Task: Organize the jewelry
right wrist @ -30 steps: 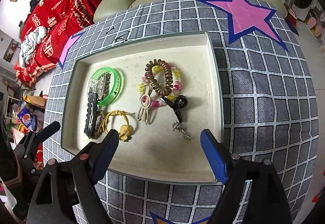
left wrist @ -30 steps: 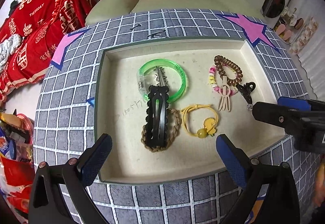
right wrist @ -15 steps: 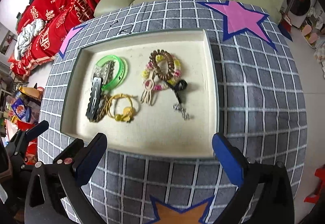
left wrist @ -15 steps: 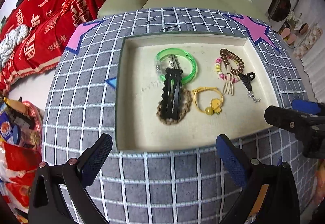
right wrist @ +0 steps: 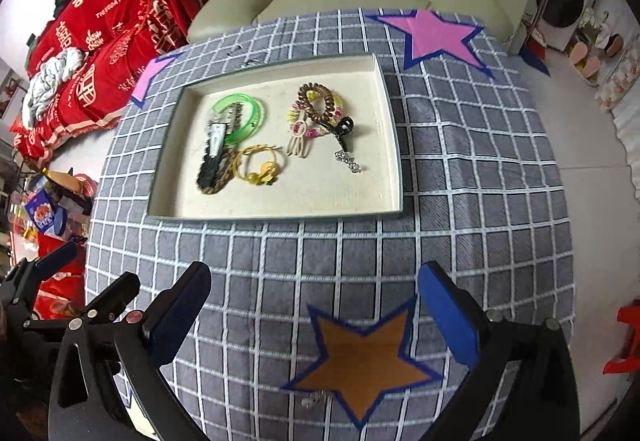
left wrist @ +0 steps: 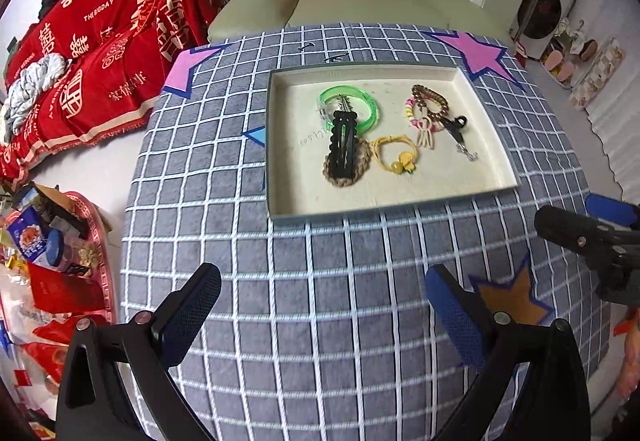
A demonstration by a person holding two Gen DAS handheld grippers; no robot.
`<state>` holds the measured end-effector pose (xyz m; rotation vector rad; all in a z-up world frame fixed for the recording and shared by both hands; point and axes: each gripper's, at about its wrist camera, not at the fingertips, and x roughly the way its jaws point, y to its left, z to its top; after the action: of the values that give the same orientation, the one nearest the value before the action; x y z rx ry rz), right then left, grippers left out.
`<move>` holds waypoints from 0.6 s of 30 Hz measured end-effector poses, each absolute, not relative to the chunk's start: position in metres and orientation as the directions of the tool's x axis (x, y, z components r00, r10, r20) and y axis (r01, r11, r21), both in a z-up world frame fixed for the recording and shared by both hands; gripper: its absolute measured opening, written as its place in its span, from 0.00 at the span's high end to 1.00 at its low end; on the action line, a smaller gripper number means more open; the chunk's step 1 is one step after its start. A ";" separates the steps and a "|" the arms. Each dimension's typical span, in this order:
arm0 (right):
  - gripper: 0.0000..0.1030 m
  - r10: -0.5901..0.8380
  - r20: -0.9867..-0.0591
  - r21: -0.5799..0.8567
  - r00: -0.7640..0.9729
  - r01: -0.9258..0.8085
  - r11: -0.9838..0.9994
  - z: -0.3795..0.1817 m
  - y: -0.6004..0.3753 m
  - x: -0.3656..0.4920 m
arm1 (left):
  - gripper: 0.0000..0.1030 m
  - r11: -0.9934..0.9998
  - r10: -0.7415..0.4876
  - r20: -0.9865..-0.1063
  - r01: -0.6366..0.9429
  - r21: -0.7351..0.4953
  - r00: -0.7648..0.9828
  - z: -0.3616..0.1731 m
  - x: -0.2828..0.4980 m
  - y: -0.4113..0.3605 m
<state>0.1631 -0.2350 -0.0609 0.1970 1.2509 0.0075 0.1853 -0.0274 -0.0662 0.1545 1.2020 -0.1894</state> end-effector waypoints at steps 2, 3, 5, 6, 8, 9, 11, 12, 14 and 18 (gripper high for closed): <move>0.00 0.110 -0.940 0.149 0.324 0.096 0.984 -0.052 -0.230 0.154 | 0.00 0.970 -0.064 -0.935 0.240 0.023 0.348 -0.060 0.175 -0.026; 0.00 0.111 -0.939 0.149 0.325 0.095 0.984 -0.048 -0.228 0.149 | 0.00 0.969 -0.066 -0.936 0.246 0.023 0.347 -0.058 0.169 -0.025; 0.00 0.117 -0.939 0.157 0.324 0.097 0.983 -0.039 -0.224 0.137 | 0.00 0.965 -0.074 -0.938 0.262 0.018 0.340 -0.052 0.156 -0.024; 0.00 0.119 -0.938 0.159 0.325 0.100 0.982 -0.035 -0.222 0.131 | 0.00 0.963 -0.077 -0.938 0.267 0.018 0.339 -0.050 0.151 -0.023; 0.00 0.111 -0.936 0.152 0.334 0.098 0.984 -0.028 -0.218 0.122 | 0.00 0.961 -0.084 -0.937 0.275 0.013 0.338 -0.043 0.140 -0.020; 0.00 0.100 -0.934 0.141 0.342 0.096 0.985 -0.024 -0.216 0.116 | 0.00 0.961 -0.089 -0.936 0.276 0.009 0.340 -0.040 0.135 -0.018; 0.00 0.082 -0.931 0.124 0.355 0.097 0.987 -0.016 -0.213 0.107 | 0.00 0.962 -0.092 -0.931 0.272 0.008 0.353 -0.031 0.125 -0.014; 0.00 0.071 -0.928 0.116 0.367 0.102 0.988 -0.011 -0.213 0.102 | 0.00 0.963 -0.091 -0.929 0.268 0.009 0.359 -0.028 0.122 -0.012; 0.00 0.058 -0.922 0.108 0.383 0.112 0.988 -0.003 -0.212 0.095 | 0.00 0.966 -0.091 -0.923 0.260 0.010 0.374 -0.020 0.114 -0.008; 0.00 0.031 -0.905 0.096 0.424 0.133 0.986 0.015 -0.212 0.081 | 0.00 0.968 -0.085 -0.905 0.250 0.024 0.416 -0.004 0.100 -0.001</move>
<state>0.0807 -0.2118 0.0152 0.1619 1.1327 -0.0639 0.1003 -0.0006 -0.0037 0.1641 1.1236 -0.2117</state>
